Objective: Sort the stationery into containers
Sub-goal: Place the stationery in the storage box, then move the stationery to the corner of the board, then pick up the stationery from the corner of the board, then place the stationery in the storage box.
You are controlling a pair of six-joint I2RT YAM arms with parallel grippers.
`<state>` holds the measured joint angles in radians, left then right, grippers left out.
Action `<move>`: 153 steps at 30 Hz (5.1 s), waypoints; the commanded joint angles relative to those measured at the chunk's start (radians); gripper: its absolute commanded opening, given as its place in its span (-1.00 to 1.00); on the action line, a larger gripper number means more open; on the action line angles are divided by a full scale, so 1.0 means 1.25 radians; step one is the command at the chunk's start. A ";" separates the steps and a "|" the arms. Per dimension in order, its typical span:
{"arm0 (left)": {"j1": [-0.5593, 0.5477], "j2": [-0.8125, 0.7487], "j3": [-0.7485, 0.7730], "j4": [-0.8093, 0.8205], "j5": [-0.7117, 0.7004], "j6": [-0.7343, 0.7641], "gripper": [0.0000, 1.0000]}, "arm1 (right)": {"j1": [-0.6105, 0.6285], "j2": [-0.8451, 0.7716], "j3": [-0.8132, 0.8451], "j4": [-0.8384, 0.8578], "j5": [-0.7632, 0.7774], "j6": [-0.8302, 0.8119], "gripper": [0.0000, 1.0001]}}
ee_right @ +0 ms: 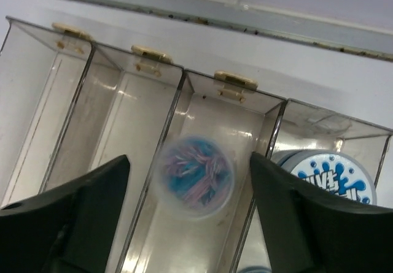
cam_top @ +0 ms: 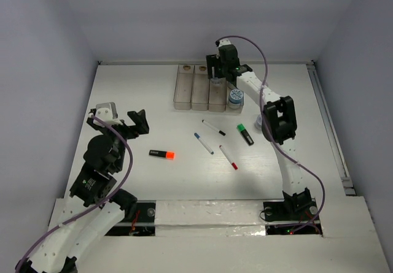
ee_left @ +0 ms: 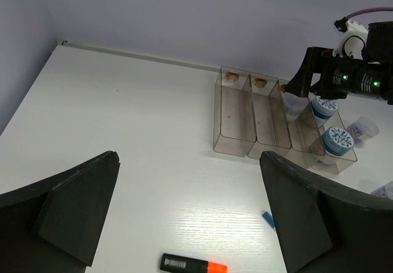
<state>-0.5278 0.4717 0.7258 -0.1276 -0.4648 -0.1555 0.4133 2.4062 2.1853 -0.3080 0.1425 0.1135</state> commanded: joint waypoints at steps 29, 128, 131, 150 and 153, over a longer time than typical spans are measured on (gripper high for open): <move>0.015 -0.018 -0.005 0.041 0.064 -0.011 0.98 | -0.262 -0.290 -0.440 0.068 -0.016 0.140 1.00; 0.030 -0.001 0.000 0.042 0.085 -0.012 0.98 | 0.044 -0.165 -0.190 0.072 0.108 -0.009 0.85; 0.030 -0.007 0.001 0.041 0.087 -0.012 0.98 | 0.044 -0.240 -0.228 0.055 0.142 0.002 0.83; 0.030 -0.084 -0.004 0.048 0.156 -0.019 0.98 | -0.165 -0.699 -0.979 0.048 0.159 0.205 1.00; 0.030 -0.087 -0.005 0.047 0.158 -0.019 0.98 | -0.165 -0.671 -0.970 0.051 0.106 0.205 1.00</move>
<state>-0.4953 0.3759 0.7258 -0.1150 -0.2863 -0.1734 0.2035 1.5490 0.9550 -0.2592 0.3229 0.3592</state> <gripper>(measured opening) 0.990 0.996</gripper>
